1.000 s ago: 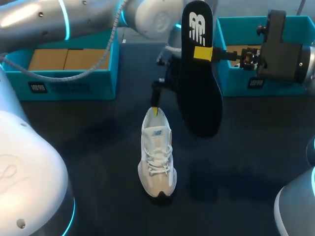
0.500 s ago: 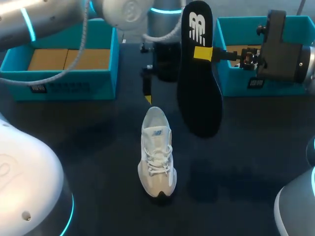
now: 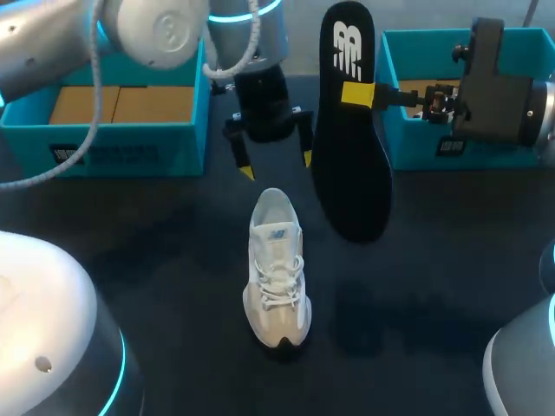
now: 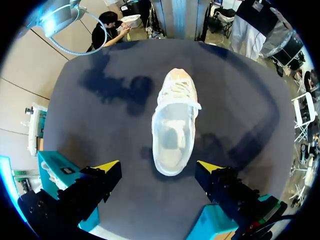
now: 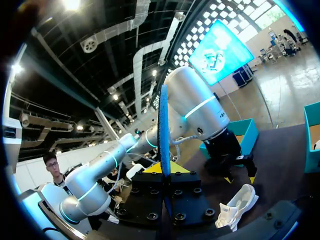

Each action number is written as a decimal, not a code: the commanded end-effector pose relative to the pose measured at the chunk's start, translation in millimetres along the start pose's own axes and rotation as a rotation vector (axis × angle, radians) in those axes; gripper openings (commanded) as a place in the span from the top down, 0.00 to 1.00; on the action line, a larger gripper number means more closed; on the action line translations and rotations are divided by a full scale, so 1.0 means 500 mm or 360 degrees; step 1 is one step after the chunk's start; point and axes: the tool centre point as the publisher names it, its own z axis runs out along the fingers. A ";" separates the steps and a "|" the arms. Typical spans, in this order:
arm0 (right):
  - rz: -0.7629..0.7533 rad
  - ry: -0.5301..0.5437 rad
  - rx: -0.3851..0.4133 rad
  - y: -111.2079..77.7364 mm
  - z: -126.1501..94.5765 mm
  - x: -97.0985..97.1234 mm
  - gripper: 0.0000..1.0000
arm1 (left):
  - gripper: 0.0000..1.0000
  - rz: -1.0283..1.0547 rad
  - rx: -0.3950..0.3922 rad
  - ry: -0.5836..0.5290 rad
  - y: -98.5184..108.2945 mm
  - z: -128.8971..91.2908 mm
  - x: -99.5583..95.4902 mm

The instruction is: Take the shoe out of the shoebox, open the shoe tongue, remove and reinsert the insole, then place the shoe into the shoebox

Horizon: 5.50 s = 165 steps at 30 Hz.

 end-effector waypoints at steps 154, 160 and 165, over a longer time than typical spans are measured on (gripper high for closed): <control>0.1256 -0.0106 -0.0011 -0.011 0.213 -0.213 0.00 | 1.00 0.0528 0.0006 -0.2210 -0.157 -0.356 0.091; 0.1178 0.0039 0.0027 -0.003 0.166 -0.208 0.00 | 1.00 0.0502 0.0022 -0.2207 -0.155 -0.356 0.094; 0.1117 0.0110 0.0050 0.008 0.135 -0.218 0.00 | 1.00 0.0502 0.0022 -0.2207 -0.155 -0.356 0.094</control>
